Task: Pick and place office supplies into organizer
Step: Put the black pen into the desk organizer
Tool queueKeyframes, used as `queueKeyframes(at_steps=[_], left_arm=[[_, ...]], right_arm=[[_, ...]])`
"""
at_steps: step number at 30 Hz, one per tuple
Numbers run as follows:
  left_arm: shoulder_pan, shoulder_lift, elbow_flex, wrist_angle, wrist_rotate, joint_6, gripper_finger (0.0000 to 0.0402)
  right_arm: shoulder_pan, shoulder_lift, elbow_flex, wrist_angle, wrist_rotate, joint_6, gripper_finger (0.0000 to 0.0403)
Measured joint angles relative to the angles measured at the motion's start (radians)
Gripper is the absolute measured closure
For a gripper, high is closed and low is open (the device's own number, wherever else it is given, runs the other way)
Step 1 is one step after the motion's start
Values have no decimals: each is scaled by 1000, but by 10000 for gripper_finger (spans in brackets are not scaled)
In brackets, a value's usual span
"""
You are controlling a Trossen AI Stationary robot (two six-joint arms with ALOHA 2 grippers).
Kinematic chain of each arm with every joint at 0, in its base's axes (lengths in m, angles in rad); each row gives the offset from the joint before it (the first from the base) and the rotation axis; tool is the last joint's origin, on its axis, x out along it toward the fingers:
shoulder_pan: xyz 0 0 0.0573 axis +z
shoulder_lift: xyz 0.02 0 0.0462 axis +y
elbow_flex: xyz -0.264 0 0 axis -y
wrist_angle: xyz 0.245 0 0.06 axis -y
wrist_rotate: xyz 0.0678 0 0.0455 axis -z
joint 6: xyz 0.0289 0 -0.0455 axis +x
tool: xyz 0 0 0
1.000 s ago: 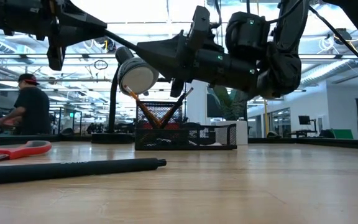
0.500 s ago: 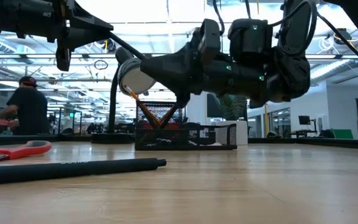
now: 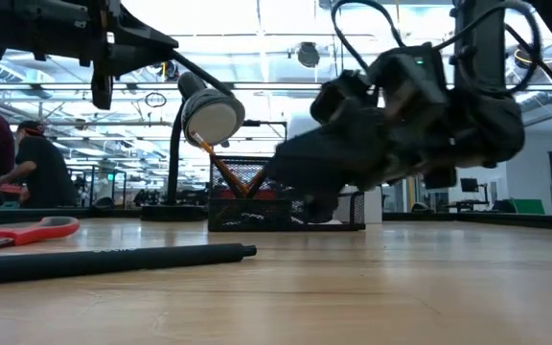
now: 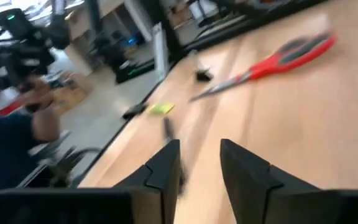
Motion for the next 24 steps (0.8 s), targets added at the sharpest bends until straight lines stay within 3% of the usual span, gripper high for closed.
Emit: queueKeyframes(at_steps=[8, 17, 24], left_arm=[[80, 0, 56, -70, 9, 46, 380], [176, 9, 346, -608, 55, 2, 347], [234, 120, 426, -626, 75, 39, 382]], right_arm=[[18, 0, -24, 29, 1, -15, 282], [16, 0, -23, 55, 2, -15, 285], [16, 0, -23, 52, 3, -12, 286]])
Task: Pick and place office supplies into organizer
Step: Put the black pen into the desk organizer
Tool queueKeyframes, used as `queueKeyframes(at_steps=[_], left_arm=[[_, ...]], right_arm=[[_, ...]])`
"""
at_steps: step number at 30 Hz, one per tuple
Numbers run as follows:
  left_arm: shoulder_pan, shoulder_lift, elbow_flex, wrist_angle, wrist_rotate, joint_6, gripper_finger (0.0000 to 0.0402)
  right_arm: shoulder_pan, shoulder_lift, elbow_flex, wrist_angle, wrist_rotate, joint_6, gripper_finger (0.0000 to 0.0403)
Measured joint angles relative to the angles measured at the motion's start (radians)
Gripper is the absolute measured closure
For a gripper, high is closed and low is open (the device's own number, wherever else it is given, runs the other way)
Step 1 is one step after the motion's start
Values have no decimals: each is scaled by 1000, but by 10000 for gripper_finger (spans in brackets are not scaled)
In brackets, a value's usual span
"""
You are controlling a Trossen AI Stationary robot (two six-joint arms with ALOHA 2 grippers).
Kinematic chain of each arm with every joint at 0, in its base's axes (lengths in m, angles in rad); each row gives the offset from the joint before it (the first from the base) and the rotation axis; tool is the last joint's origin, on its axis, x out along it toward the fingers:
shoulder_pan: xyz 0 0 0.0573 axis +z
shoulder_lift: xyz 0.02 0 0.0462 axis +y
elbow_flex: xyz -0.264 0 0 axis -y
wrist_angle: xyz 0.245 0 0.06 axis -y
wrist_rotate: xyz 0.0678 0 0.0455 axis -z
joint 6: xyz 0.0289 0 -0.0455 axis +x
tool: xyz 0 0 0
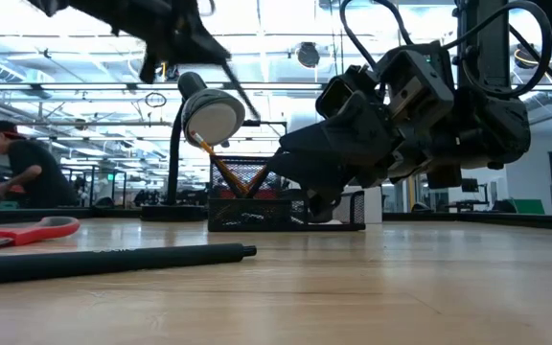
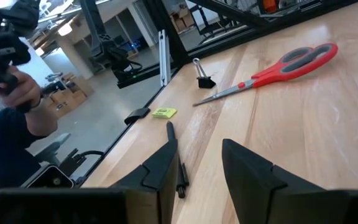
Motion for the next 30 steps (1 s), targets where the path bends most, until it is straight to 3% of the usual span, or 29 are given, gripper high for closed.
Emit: queueKeyframes(at_steps=[9, 15, 30], left_arm=[[39, 138, 36, -5, -9, -12, 351], [37, 140, 40, -6, -50, 21, 382], [105, 139, 40, -161, -25, -79, 361]], right_arm=[[0, 0, 0, -4, -1, 22, 285], [0, 0, 0, -14, -2, 21, 286], [0, 0, 0, -19, 2, 10, 287]])
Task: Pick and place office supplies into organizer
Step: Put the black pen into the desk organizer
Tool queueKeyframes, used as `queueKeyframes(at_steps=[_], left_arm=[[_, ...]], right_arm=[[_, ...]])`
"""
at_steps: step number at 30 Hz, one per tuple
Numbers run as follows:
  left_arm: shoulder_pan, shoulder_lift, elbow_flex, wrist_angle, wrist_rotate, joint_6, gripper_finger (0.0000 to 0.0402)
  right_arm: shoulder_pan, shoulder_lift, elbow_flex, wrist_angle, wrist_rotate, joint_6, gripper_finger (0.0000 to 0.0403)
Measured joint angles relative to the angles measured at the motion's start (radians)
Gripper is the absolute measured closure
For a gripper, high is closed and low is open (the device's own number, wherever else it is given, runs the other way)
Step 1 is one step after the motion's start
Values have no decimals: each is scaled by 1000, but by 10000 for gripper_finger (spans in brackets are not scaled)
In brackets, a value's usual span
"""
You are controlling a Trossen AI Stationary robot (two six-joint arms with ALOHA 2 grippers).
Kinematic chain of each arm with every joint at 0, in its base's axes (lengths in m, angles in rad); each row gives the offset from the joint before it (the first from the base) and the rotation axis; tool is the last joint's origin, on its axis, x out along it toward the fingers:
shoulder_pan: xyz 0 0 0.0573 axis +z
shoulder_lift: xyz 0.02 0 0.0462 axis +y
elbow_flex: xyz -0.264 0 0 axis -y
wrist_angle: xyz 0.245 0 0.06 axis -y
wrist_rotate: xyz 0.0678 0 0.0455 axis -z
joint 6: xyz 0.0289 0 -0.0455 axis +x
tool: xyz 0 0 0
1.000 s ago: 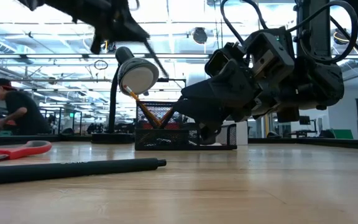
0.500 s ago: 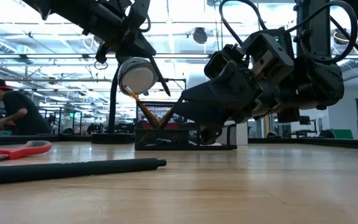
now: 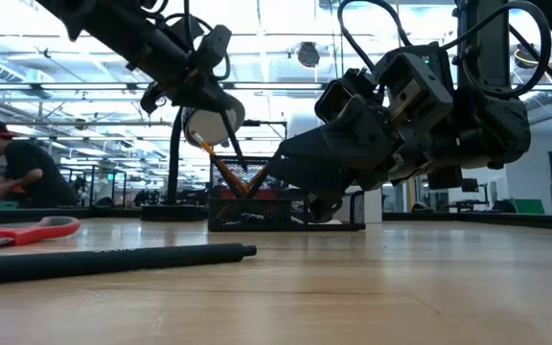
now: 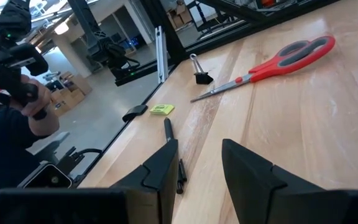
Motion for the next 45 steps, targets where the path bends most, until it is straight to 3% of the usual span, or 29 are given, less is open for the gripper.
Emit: queueKeyframes(at_steps=[5, 17, 20, 28, 32, 38, 45], left_arm=[[31, 0, 0, 5, 107, 23, 358], [60, 6, -1, -21, 145, 7, 340], [60, 6, -1, -26, 162, 12, 314], [60, 16, -1, -24, 187, -43, 169], [59, 11, -1, -11, 197, -44, 120], [32, -2, -1, 94, 246, 16, 93], [-55, -2, -1, 131, 371, -13, 100]], right_arm=[[0, 0, 0, 0, 18, -13, 287], [1, 0, 0, 0, 27, -15, 287], [1, 0, 0, 0, 30, -15, 287], [2, 0, 0, 0, 53, -16, 287], [2, 0, 0, 0, 52, -17, 287], [2, 0, 0, 0, 50, -57, 287], [56, 0, 0, -58, 52, -107, 286]])
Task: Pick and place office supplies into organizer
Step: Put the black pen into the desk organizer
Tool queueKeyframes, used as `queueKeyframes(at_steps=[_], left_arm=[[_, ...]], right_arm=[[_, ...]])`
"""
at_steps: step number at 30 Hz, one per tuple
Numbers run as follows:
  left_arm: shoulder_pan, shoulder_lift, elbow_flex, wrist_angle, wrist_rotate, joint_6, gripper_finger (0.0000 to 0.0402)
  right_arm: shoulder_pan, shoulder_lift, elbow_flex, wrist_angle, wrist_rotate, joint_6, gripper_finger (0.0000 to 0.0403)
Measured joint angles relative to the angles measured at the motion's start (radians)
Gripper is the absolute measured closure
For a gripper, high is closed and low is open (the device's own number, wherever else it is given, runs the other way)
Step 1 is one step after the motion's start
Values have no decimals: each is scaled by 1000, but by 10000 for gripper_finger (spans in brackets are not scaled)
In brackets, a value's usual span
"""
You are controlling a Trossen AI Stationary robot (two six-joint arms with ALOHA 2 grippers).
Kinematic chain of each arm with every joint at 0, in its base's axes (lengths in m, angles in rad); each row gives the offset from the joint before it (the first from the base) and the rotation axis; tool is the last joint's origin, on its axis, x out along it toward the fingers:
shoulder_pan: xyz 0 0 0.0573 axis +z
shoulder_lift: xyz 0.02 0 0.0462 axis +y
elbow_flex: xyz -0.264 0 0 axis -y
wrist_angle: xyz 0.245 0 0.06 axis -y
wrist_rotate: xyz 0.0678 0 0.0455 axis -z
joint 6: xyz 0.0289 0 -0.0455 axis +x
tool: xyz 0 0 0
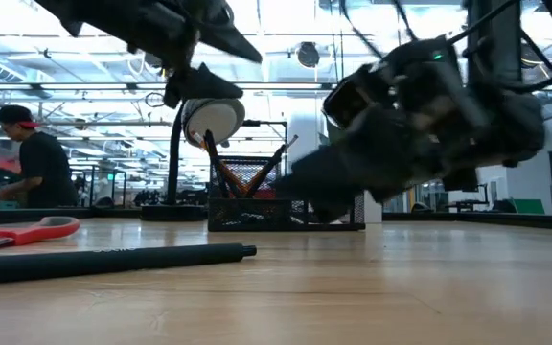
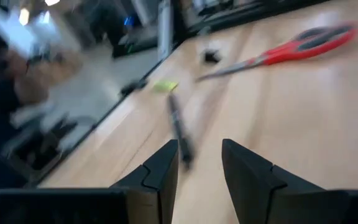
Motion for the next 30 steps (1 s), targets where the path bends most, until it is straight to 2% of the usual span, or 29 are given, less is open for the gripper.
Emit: queueKeyframes(at_steps=[7, 12, 17, 22, 26, 30], left_arm=[[-206, 0, 0, 18, -9, -33, 126], [-371, 4, 0, 14, -150, -78, 128], [-488, 6, 0, 18, -277, -103, 128], [-522, 6, 0, 71, -299, -119, 128], [-522, 5, 0, 153, -301, -76, 128], [-530, 5, 0, 141, -286, -71, 128]], right_arm=[[154, 1, 27, -68, 174, -303, 286], [206, 1, 60, -99, 295, -436, 286], [192, 1, 115, -196, 263, -442, 286], [159, 1, 144, -247, 218, -450, 286], [155, 1, 162, -279, 202, -466, 287], [153, 1, 179, -299, 178, -470, 287]])
